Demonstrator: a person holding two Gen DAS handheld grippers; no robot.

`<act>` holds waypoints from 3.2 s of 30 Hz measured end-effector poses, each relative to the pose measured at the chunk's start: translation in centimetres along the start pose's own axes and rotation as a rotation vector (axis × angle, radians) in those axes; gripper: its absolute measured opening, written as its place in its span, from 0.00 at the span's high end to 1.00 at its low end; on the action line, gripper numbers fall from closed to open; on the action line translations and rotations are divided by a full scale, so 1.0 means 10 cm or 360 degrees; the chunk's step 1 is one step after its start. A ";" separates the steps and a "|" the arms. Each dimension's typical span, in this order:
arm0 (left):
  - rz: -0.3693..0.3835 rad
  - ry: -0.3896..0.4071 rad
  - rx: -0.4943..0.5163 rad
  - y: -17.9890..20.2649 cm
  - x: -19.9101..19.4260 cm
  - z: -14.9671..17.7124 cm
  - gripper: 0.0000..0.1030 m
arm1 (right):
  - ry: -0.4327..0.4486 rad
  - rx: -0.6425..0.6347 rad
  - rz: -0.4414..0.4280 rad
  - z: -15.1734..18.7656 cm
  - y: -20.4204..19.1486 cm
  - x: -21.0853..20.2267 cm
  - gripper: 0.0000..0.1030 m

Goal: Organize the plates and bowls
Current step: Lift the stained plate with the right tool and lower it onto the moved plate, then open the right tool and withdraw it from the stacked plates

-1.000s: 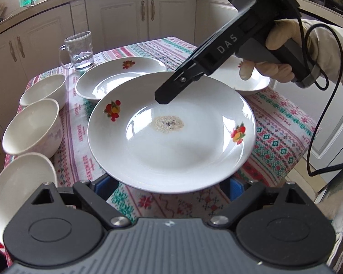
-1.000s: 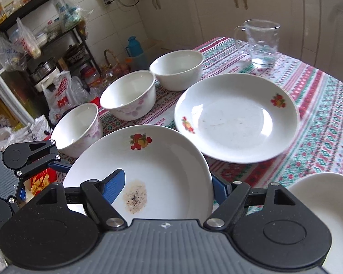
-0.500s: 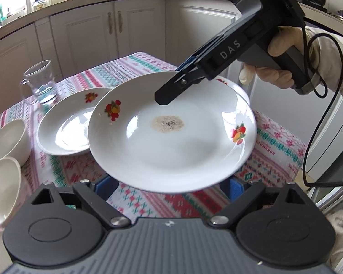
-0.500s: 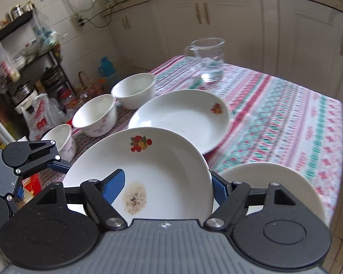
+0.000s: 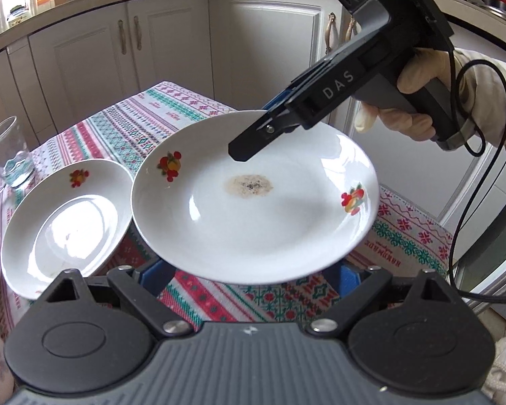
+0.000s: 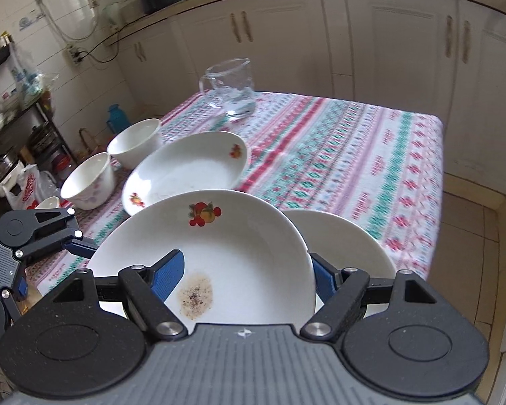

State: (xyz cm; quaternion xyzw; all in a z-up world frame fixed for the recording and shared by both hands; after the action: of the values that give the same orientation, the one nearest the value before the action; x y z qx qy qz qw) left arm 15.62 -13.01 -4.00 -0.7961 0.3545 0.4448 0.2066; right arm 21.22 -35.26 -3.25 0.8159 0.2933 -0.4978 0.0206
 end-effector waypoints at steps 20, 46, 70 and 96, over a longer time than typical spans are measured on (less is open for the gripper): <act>-0.0018 -0.0015 0.0039 0.00 0.22 -0.24 0.09 | -0.0001 0.0129 0.0029 0.17 0.36 0.09 0.19; -0.0009 0.0012 0.0064 0.00 0.30 -0.24 0.09 | 0.0002 0.0210 0.0100 0.38 0.37 -0.05 0.16; -0.0086 0.0140 -0.0112 -0.07 0.02 -0.11 0.08 | 0.0018 0.0247 0.0285 0.62 0.09 -0.22 0.05; -0.0422 0.0121 -0.0713 -0.52 -0.06 0.50 0.06 | 0.0155 -0.0199 0.0608 0.73 -1.11 -0.31 0.00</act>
State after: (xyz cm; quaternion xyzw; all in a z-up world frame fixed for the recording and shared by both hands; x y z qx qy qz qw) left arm 16.49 -6.13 -6.00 -0.8777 0.1472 0.4509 0.0682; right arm 8.84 -29.86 -1.46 0.8769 0.1643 -0.4256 0.1511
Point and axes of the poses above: each gripper's, at about its wrist camera, not at the fingertips, and x roughly the way its jaws point, y to its right, z to its underside, the point moved 1 cm from there along x, roughly the way its jaws point, and after that the axes turned 12 degrees about -y, right-handed, at the moved point
